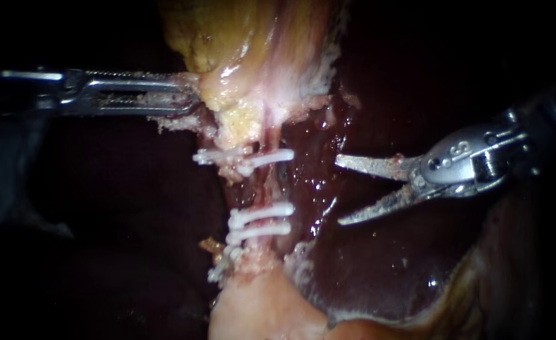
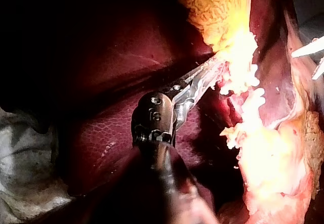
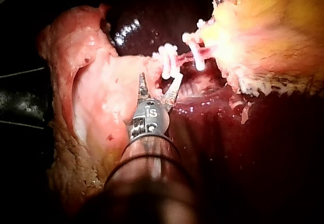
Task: Go to the cutting position right tube
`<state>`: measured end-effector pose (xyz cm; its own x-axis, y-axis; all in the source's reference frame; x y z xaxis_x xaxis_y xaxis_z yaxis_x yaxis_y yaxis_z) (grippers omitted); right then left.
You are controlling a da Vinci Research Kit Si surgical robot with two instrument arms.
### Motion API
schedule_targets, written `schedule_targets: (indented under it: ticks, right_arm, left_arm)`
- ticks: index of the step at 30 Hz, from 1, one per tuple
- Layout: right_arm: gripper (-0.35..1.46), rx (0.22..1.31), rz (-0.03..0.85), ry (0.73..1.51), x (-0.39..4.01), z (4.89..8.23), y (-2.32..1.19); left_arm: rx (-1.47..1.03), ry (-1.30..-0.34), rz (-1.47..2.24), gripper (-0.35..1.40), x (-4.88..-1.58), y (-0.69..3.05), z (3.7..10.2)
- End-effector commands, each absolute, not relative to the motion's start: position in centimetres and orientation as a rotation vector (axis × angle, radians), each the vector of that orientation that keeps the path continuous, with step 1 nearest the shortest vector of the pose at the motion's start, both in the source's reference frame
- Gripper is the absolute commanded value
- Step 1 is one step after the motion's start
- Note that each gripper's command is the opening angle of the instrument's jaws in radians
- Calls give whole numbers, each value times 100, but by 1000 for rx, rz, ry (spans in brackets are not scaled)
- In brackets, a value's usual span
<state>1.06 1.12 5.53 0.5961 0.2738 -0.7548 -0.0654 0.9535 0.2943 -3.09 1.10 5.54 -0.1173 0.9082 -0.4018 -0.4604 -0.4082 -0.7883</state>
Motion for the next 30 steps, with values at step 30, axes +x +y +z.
schedule_targets:
  ticks: [30]
  right_arm:
    - [145,382,237,946,153,597,102]
  left_arm:
    - [-1113,-583,1680,-35,-253,130,486]
